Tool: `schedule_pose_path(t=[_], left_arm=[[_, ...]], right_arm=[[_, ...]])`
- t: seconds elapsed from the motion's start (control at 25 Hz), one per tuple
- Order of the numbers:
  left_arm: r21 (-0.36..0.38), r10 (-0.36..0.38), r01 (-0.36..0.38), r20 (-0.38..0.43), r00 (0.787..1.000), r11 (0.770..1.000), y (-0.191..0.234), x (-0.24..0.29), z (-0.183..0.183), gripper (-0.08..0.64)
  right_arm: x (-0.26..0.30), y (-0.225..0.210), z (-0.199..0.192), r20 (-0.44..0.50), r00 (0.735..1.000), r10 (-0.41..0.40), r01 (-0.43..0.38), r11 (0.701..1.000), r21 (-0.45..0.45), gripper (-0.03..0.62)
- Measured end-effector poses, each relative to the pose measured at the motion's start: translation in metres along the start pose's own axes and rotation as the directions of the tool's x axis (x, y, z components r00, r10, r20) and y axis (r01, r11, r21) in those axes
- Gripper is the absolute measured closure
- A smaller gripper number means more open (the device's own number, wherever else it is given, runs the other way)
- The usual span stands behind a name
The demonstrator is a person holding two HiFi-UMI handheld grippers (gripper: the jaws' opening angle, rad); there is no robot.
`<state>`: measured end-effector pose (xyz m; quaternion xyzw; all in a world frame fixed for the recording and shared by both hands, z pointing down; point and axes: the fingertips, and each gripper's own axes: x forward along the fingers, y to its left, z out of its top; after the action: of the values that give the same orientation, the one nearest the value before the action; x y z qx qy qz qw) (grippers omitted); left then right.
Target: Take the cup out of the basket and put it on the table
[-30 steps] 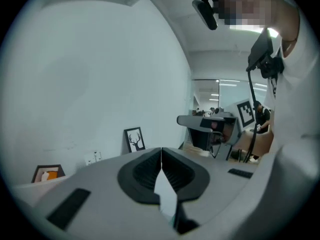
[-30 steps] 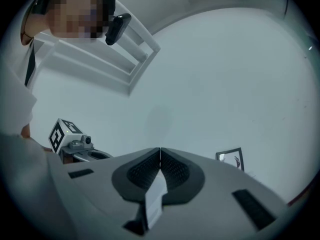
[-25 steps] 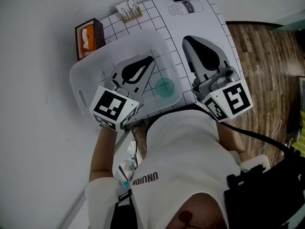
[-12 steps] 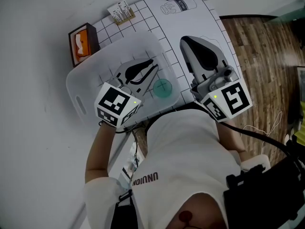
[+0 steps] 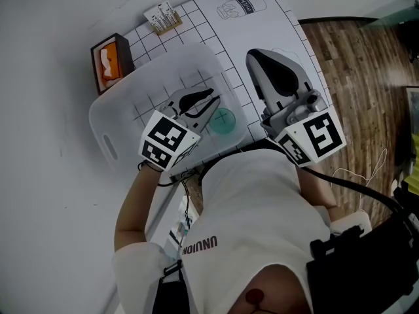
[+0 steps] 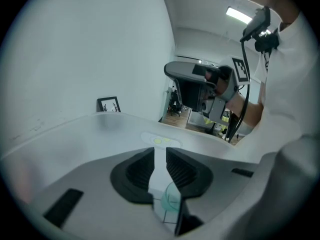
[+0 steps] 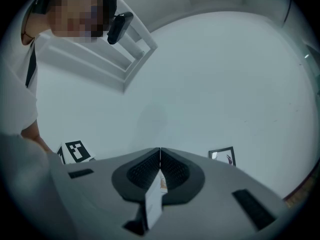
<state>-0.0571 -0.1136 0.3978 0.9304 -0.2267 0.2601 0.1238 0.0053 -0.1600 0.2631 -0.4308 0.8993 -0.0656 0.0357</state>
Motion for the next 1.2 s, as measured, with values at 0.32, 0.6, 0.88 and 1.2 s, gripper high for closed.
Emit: schedule_pose_path(t=[0.32, 0.6, 0.88, 1.2], left_arm=[[-0.008, -0.025, 0.024, -0.034, 0.999, 1.000, 0.001, 0.006, -0.012, 0.486], [-0.002, -0.044, 0.044, -0.081, 0.996, 0.999, 0.001, 0.014, -0.028, 0.468], [0.039, -0.071, 0.077, -0.124, 0.990, 0.996, -0.005, 0.021, -0.040, 0.466], [0.093, -0.096, 0.116, -0.196, 0.976, 0.989, -0.012, 0.028, -0.057, 0.466]], right_arm=[[-0.001, 0.000, -0.001, 0.000, 1.000, -0.014, 0.014, 1.000, 0.008, 0.572], [-0.003, -0.002, 0.000, 0.000, 0.999, -0.034, 0.034, 0.999, 0.010, 0.572], [-0.006, -0.005, 0.000, 0.001, 0.999, -0.050, 0.050, 0.999, 0.011, 0.572], [-0.003, -0.005, -0.002, -0.001, 0.999, -0.052, 0.052, 0.999, 0.013, 0.572]])
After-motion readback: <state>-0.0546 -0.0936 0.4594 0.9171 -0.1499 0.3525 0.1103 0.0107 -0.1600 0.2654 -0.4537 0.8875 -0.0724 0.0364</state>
